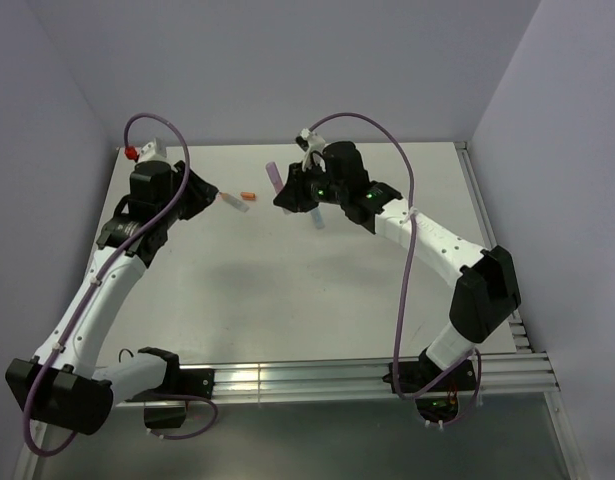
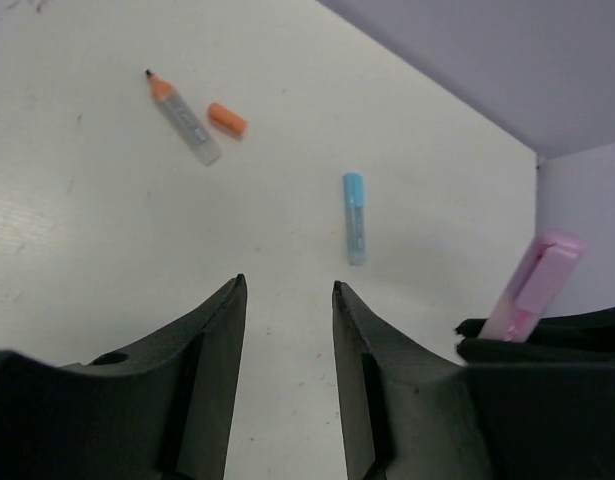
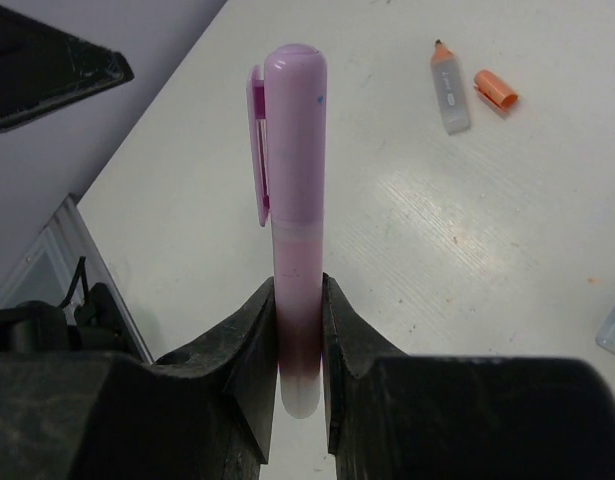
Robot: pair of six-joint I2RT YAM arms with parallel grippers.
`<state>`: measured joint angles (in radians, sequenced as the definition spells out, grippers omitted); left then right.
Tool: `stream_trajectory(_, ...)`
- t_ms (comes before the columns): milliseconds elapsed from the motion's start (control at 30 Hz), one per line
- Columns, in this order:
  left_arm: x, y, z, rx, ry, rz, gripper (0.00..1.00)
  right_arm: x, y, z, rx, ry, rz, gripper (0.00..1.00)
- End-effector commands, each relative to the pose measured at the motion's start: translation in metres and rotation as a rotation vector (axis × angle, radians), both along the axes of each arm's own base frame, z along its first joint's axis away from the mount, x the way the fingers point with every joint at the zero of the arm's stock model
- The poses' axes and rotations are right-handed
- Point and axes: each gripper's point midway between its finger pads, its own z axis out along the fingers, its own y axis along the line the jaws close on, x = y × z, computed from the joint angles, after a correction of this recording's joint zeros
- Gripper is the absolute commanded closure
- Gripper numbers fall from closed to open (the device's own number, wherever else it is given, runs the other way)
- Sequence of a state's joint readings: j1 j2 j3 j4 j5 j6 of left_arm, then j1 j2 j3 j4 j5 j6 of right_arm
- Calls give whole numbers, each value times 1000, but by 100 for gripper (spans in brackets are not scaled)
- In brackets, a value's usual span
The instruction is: Insert the pens into the pen caps
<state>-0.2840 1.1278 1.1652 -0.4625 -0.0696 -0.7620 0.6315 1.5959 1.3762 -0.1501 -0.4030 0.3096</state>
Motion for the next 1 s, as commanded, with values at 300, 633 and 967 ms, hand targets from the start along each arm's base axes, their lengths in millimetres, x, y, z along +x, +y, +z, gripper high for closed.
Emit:
stream_trajectory(300,-7,31,-59,57,92,-13,57,87,-88,-52,-92,143,-335,100)
stream_trajectory(633,1,36,-95,7,163,-50,59,123,-149,-108,-176,274,-464,95)
stream_trajectory(967,5,36,-103,-4,183,-65,59,144,-144,-158,-256,390,-431,86)
